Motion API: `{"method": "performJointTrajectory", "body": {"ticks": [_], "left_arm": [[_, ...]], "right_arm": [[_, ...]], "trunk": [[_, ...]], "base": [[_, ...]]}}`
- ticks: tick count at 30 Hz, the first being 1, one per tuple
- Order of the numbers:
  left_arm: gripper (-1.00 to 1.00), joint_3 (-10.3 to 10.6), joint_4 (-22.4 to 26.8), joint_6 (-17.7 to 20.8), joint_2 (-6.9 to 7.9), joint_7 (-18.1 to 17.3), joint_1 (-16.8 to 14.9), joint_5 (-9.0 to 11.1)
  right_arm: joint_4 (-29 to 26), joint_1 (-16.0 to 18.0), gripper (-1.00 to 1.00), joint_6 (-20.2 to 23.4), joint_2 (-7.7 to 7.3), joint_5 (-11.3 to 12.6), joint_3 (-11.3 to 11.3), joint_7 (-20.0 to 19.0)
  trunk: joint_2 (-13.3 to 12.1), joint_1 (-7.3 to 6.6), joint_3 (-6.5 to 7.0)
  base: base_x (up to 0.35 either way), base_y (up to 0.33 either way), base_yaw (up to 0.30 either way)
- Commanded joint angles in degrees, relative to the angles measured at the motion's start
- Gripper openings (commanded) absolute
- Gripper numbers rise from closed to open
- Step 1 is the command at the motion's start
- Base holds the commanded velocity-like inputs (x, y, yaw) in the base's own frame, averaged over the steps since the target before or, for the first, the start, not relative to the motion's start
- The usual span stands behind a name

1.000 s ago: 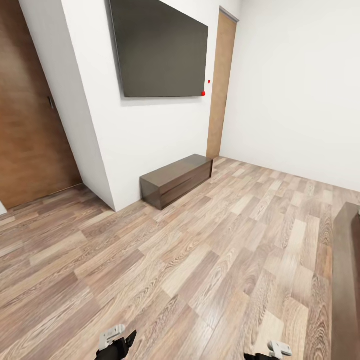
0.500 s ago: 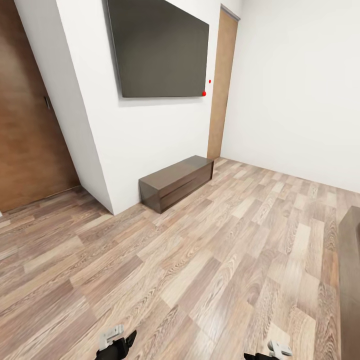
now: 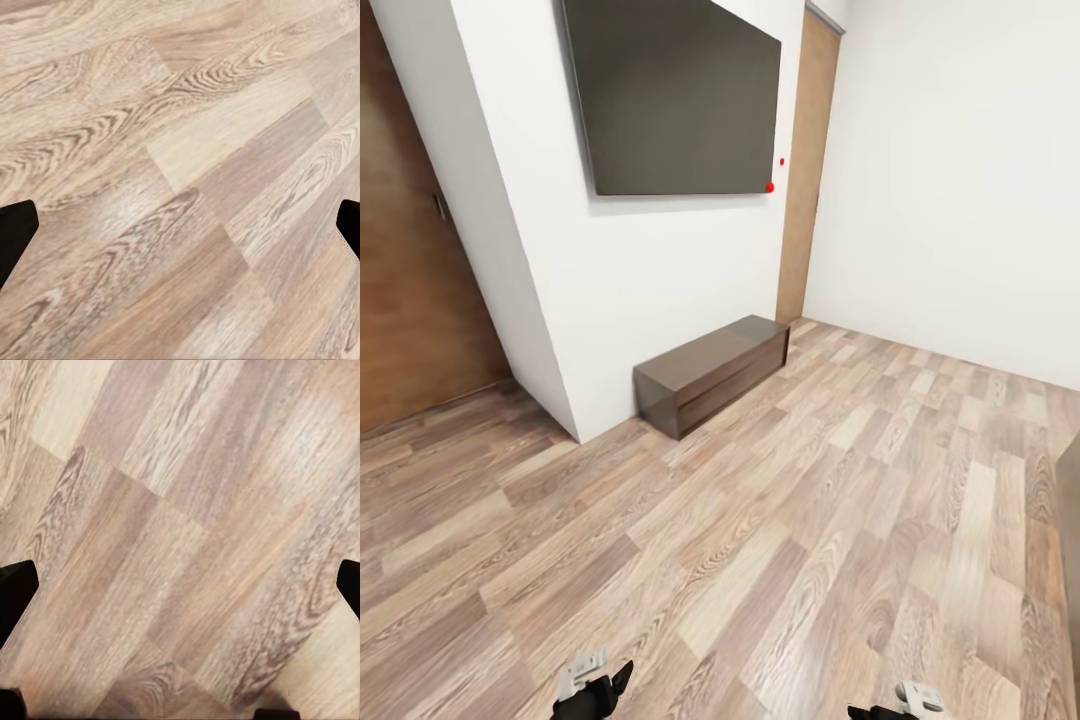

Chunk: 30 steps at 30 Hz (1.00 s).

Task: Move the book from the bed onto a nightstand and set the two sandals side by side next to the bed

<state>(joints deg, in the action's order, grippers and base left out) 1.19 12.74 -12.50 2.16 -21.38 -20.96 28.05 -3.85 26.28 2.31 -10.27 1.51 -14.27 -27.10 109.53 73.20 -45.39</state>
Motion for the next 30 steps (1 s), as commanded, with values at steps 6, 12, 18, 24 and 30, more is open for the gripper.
{"method": "performJointTrajectory", "body": {"ticks": [6, 12, 18, 24, 30], "left_arm": [[1.00, 0.1, -0.1, -0.2, -0.03, -0.2, 0.0, 0.3], [1.00, 0.1, -0.1, -0.2, -0.04, -0.2, 0.0, 0.3], [1.00, 0.1, -0.1, -0.2, -0.05, -0.2, 0.0, 0.3], [1.00, 0.1, -0.1, -0.2, -0.02, -0.2, 0.0, 0.3], [1.00, 0.1, -0.1, -0.2, 0.03, -0.2, 0.0, 0.3]], "right_arm": [[0.0, 0.0, 1.00, 0.2, -0.01, 0.2, -0.2, -0.2], [0.0, 0.0, 1.00, 0.2, -0.01, 0.1, -0.2, -0.2], [0.0, 0.0, 1.00, 0.2, -0.01, 0.1, -0.2, -0.2], [0.0, 0.0, 1.00, 0.2, -0.01, 0.1, -0.2, -0.2], [0.0, 0.0, 1.00, 0.2, -0.01, 0.1, -0.2, -0.2]], "trunk": [[0.0, 0.03, -0.05], [0.0, 0.03, -0.05], [0.0, 0.03, -0.05], [0.0, 0.03, -0.05], [0.0, 0.03, -0.05]], "base": [[0.332, 0.000, -0.110], [0.333, 0.000, -0.187], [0.333, 0.000, -0.203], [0.313, 0.000, -0.205], [0.072, 0.000, -0.206]]}}
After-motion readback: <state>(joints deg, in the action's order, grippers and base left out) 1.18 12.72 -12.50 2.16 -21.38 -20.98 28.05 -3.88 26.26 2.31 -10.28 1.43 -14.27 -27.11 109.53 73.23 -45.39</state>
